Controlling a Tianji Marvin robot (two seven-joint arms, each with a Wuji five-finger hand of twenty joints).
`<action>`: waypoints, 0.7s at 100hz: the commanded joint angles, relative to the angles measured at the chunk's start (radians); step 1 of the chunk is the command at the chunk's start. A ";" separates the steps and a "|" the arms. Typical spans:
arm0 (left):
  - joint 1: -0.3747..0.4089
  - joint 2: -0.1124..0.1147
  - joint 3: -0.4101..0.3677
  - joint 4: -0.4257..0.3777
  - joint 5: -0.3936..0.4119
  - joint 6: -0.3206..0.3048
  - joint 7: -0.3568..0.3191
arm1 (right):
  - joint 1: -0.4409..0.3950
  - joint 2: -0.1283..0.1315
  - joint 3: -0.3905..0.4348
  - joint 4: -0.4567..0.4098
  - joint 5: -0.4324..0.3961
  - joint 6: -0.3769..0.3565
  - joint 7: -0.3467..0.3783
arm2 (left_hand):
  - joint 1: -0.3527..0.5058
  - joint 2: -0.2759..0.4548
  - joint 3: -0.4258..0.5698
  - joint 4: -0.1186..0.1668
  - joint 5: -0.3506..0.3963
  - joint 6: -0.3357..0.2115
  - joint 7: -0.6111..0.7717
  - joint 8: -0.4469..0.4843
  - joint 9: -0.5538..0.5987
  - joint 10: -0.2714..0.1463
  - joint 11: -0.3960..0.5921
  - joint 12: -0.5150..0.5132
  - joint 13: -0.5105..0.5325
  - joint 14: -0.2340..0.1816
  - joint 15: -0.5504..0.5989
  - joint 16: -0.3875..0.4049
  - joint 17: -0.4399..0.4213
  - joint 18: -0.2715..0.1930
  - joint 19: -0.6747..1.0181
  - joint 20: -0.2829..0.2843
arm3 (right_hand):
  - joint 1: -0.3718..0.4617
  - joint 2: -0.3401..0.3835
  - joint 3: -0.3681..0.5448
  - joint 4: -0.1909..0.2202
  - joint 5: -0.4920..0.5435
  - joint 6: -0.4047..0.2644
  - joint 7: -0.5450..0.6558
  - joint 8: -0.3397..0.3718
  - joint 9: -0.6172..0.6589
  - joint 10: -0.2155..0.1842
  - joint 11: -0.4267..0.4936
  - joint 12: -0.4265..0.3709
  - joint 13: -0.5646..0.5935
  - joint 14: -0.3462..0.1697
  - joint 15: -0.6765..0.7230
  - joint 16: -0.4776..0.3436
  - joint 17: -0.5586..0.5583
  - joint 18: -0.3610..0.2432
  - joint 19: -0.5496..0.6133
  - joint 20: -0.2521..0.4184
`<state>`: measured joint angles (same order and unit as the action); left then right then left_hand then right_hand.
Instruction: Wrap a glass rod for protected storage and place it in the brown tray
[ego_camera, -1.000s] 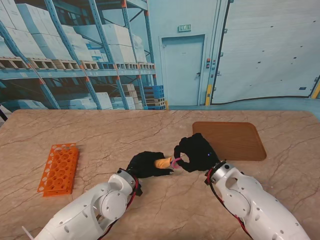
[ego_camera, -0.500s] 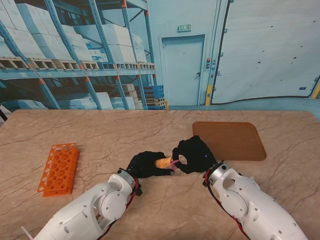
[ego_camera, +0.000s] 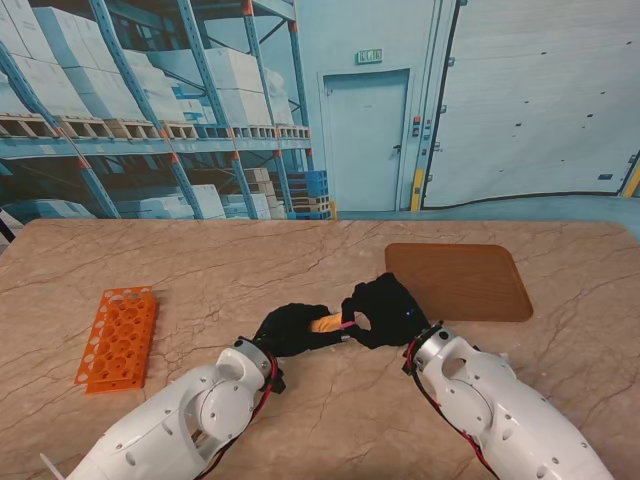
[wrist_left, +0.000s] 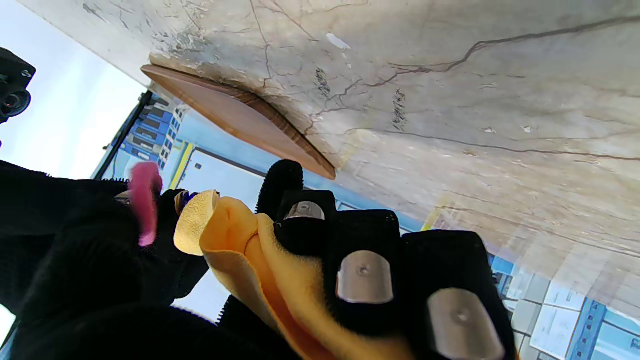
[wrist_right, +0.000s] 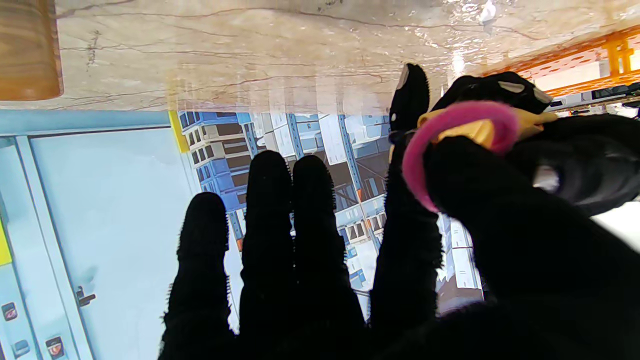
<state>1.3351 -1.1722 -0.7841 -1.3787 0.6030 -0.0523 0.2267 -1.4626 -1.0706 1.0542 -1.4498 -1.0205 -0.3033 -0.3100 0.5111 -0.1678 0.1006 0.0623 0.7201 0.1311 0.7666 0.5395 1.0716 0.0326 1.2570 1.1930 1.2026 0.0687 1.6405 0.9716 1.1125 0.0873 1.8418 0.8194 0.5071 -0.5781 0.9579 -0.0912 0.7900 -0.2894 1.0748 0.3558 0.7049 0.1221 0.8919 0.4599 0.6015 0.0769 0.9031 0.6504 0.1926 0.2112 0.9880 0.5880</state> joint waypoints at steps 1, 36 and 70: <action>0.009 -0.005 0.003 -0.011 -0.010 0.004 -0.007 | 0.000 -0.004 -0.004 -0.002 0.000 -0.002 0.003 | 0.015 0.045 0.047 0.052 0.041 -0.016 0.011 0.010 0.009 0.037 0.015 0.027 0.030 0.098 0.061 0.012 0.007 -0.117 0.252 0.033 | 0.003 0.036 -0.011 -0.010 0.006 -0.016 0.000 0.001 0.016 0.009 0.020 0.013 0.023 0.000 0.027 0.013 -0.004 0.018 0.025 0.005; 0.005 -0.001 0.013 -0.016 0.021 -0.007 0.000 | 0.001 -0.004 -0.004 0.000 0.002 -0.003 0.001 | 0.127 0.131 0.215 0.038 0.071 -0.024 0.066 -0.025 0.116 -0.018 0.075 -0.003 0.067 0.070 0.126 -0.051 0.010 -0.101 0.252 0.096 | 0.002 0.037 -0.014 -0.008 0.007 -0.015 0.001 0.003 0.016 0.009 0.023 0.016 0.023 0.000 0.031 0.015 -0.005 0.020 0.026 0.004; 0.008 -0.002 0.012 -0.024 0.023 -0.023 0.008 | -0.005 -0.003 0.007 -0.003 -0.006 0.009 -0.002 | 0.245 0.121 0.179 -0.019 0.039 0.002 0.135 -0.085 0.173 -0.057 0.095 -0.028 0.067 0.056 0.172 -0.098 0.010 -0.093 0.252 0.123 | -0.007 0.039 -0.018 -0.008 -0.007 -0.002 0.005 0.011 0.005 0.016 0.021 0.017 0.015 0.002 0.030 0.015 -0.008 0.019 0.026 0.003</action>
<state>1.3365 -1.1696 -0.7722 -1.3919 0.6285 -0.0667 0.2321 -1.4610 -1.0706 1.0592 -1.4453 -1.0217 -0.2982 -0.3090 0.7029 -0.0931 0.2815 0.0551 0.7580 0.1142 0.8538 0.4591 1.1580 0.0197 1.2600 1.1811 1.2215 0.0786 1.6690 0.8783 1.1240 0.1036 1.8422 0.9062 0.5207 -0.5701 0.9544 -0.0843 0.7828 -0.2858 1.0730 0.3605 0.7049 0.1221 0.8939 0.4626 0.6015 0.0781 0.9140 0.6512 0.1926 0.2114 0.9899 0.5880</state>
